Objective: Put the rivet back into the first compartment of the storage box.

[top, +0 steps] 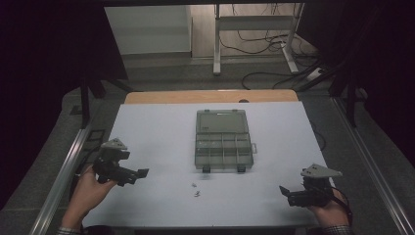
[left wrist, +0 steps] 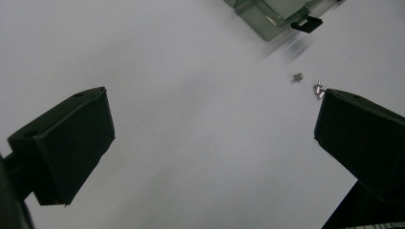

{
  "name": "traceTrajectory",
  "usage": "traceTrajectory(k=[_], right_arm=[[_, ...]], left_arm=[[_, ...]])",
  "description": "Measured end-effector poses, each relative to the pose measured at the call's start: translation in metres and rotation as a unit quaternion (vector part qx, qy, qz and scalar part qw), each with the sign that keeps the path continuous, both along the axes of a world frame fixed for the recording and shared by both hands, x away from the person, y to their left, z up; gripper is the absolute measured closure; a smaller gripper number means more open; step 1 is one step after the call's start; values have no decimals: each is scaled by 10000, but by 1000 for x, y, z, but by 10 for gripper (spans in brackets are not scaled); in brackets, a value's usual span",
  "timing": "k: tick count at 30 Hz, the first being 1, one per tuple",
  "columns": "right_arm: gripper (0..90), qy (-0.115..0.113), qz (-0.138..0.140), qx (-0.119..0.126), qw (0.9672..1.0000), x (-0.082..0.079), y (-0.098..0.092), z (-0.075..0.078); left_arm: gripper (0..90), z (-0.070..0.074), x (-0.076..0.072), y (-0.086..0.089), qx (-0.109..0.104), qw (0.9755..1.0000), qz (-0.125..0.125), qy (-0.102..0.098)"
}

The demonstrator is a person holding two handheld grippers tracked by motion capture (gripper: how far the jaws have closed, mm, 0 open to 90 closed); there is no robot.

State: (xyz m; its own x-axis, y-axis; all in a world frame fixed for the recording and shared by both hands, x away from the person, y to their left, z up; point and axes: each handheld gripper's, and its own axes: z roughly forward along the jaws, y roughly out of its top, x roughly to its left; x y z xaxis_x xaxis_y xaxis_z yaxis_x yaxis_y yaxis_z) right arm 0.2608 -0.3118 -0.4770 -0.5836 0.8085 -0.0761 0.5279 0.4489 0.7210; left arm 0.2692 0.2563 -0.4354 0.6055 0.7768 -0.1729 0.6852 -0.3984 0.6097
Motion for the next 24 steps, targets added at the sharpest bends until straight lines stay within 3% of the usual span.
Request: traceTrajectory(k=[12,24], right_arm=[[0,3,11,1,10000,0,0,0],[0,29,-40,83,10000,1,-1,1]], left_arm=[[0,-11,9,-41,90,9993,-358,51],[0,-26,20,-88,417,9953,-868,106]])
